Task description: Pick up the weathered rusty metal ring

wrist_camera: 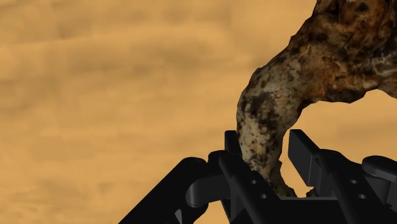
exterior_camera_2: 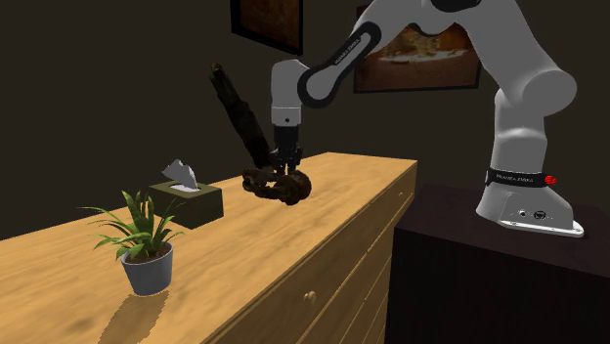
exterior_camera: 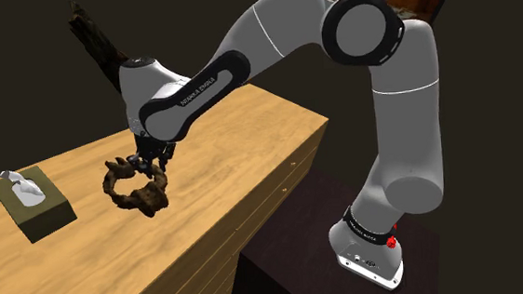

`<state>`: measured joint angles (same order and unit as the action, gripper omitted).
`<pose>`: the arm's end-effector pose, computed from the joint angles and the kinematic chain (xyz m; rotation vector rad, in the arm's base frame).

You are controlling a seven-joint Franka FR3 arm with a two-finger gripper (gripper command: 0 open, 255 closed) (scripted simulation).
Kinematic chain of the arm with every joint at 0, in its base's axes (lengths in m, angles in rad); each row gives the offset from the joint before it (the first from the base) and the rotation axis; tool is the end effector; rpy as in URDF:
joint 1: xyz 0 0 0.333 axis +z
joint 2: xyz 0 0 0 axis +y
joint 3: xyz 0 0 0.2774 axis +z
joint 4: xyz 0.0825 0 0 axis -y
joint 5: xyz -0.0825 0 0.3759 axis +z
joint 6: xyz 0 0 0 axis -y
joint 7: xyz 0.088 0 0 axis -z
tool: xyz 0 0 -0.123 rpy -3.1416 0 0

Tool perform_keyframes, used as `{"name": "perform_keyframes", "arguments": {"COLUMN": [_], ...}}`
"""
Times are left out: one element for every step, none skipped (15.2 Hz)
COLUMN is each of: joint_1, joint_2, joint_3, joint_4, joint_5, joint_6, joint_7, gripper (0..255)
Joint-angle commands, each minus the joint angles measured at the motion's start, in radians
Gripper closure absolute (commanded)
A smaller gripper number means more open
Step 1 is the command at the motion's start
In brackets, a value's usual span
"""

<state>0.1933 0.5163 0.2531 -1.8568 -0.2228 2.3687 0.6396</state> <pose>0.5622 0.2591 0.2065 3.1208 -0.1051 0.0514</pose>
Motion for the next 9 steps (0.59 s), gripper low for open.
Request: {"name": "perform_keyframes", "arguments": {"joint_1": [-0.005,-0.006,-0.008,-0.009,-0.010,-0.012,-0.013,-0.014,-0.014], "joint_2": [-0.017,-0.026,-0.034,-0.043,-0.051,-0.059,-0.067,-0.075,-0.076], "joint_3": [0.004,0.006,0.008,0.010,0.012,0.014,0.016,0.018,0.018], "joint_4": [0.003,0.005,0.006,0.008,0.010,0.012,0.015,0.018,0.018], "joint_5": [0.007,0.010,0.014,0.017,0.021,0.024,0.027,0.030,0.031], "joint_6": [-0.019,-0.029,-0.039,-0.049,-0.059,-0.069,-0.079,-0.089,-0.091], "joint_7": [-0.007,-0.009,-0.012,-0.014,-0.016,-0.019,-0.021,-0.023,-0.024], "gripper": [255,255,255,255,255,255,255,255,255]}}
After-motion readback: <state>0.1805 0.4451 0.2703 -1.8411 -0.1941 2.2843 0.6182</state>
